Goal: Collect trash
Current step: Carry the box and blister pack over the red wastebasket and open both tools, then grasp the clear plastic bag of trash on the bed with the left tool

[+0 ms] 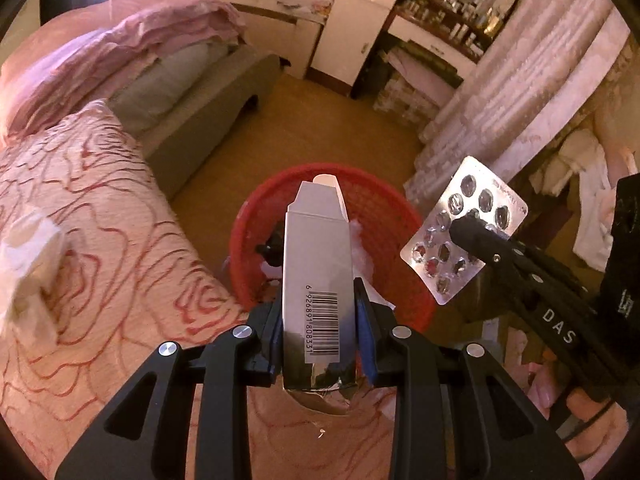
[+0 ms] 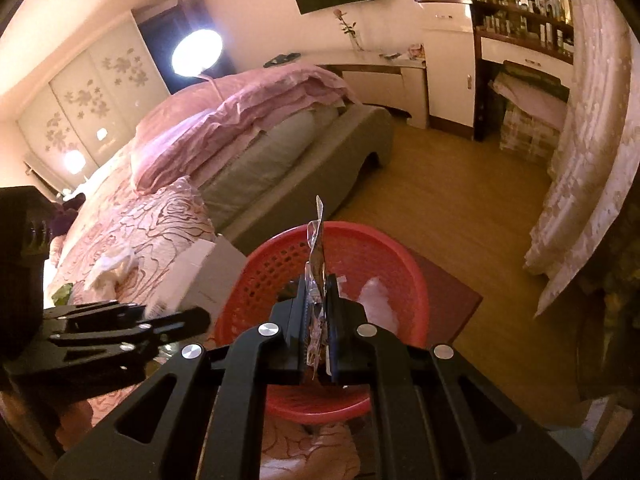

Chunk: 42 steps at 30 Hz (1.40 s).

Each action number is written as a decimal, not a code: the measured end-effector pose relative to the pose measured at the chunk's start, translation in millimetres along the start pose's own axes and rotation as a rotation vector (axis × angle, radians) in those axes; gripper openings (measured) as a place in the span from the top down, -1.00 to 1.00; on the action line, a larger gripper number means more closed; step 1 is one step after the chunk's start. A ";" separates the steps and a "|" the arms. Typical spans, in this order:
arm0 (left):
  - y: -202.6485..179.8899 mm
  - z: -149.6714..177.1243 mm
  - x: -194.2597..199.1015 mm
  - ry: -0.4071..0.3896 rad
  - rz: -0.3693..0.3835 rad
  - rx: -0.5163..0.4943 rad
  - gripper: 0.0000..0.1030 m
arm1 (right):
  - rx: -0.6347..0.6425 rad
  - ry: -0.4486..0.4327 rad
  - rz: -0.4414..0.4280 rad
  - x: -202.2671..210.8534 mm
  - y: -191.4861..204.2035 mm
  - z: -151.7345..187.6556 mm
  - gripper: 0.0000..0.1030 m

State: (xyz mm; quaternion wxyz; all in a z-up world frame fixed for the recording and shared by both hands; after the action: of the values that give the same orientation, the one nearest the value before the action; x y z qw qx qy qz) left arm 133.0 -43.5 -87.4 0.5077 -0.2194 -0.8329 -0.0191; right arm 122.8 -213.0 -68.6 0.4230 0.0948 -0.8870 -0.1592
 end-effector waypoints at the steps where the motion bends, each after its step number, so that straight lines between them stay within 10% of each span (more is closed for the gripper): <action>1: -0.9 -0.4 -3.1 0.006 0.002 -0.005 0.45 | -0.002 0.004 -0.001 -1.2 -1.1 -0.3 0.84; 10: 3.3 -3.3 -6.8 0.002 0.011 0.003 -0.29 | -0.003 0.034 -0.006 -11.8 -2.2 -0.7 0.59; 42: 19.7 31.0 46.4 -0.094 -0.136 0.064 -0.36 | 0.004 -0.047 0.015 30.9 6.8 31.7 -0.31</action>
State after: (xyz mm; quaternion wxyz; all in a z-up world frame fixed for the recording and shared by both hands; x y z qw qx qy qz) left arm 96.6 -1.8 -66.5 0.4723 -0.1466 -0.8690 -0.0165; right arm 78.5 -209.6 -62.6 0.4028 0.0853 -0.8977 -0.1565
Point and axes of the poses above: each gripper's, at about its wrist camera, not at the fingertips, and x roughly against the way its jaws point, y to its left, z to its underside, the point moved 2 cm from there along -x, roughly the way its jaws point, and after that the axes turned 10 degrees about -x, right-handed, at the moved point
